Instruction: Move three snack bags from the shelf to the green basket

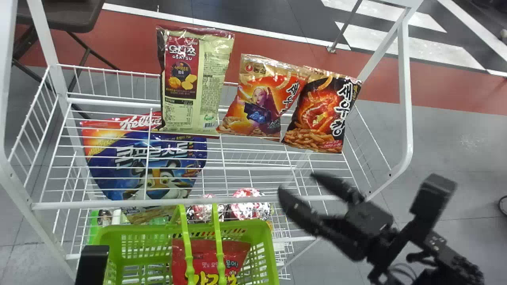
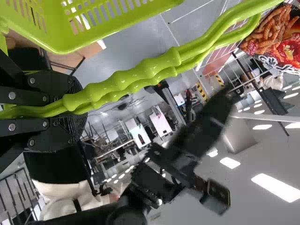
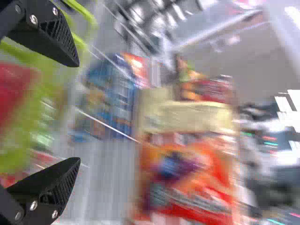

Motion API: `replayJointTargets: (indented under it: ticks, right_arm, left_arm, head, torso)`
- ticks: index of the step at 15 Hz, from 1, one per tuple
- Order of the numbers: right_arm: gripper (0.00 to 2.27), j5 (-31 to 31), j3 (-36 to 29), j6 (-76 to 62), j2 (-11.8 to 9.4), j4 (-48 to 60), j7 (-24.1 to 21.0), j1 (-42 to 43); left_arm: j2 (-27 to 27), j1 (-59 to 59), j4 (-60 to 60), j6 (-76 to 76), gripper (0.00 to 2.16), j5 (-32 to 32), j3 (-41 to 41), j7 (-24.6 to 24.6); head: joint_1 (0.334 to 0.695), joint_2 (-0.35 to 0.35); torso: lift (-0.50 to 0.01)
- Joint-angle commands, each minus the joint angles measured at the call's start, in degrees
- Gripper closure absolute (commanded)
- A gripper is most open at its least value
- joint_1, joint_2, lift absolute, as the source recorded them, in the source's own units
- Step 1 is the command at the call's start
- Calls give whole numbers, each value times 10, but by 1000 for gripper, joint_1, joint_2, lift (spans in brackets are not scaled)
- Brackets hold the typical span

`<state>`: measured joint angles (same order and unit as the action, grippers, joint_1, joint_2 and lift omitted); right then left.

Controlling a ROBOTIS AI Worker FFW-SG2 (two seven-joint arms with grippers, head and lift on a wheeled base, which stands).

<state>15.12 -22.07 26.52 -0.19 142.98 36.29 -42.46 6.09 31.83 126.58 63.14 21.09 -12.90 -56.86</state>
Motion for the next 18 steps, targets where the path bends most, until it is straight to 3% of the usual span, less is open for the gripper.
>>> replayJointTargets:
  ticks: [1, 3, 6, 9, 11, 15, 16, 18]
  right_arm:
    - [66, -18, 26, -143, 0, -50, -56, 30]
    - [66, -61, 64, -139, 0, -107, -119, 103]
    - [66, -120, 117, -109, 1, -188, -162, 193]
    - [39, -163, 155, -92, 1, -252, -178, 252]
    - [39, -187, 175, -95, 1, -279, -221, 273]
    - [201, -187, 174, -79, 1, -329, -223, 324]
    - [434, -189, 172, -79, 0, -336, -218, 333]
    - [1771, -185, 175, -46, 1, -334, -212, 332]
  left_arm:
    - [0, 2, 1, -1, 1696, -1, -3, 1]
    - [1, 5, 2, 1, 1696, -4, -6, 3]
    - [2, 5, 1, 5, 1696, -3, -5, 4]
    - [6, 5, 2, 6, 1696, -1, -3, 0]
    - [6, 5, 2, 6, 1696, 0, -3, -1]
    - [9, 2, 2, 19, 1696, 2, -2, -5]
    - [9, 2, 3, 20, 1696, 2, -2, -5]
    - [9, 0, 4, 22, 1696, 2, -4, -5]
  head:
    - [695, -350]
    - [695, -350]
    - [695, -350]
    - [695, -350]
    - [695, -350]
    - [695, -350]
    - [695, -350]
    - [695, -350]
  torso:
    - [-47]
    - [-47]
    - [-47]
    - [-47]
    - [-47]
    - [-47]
    - [-47]
    - [-47]
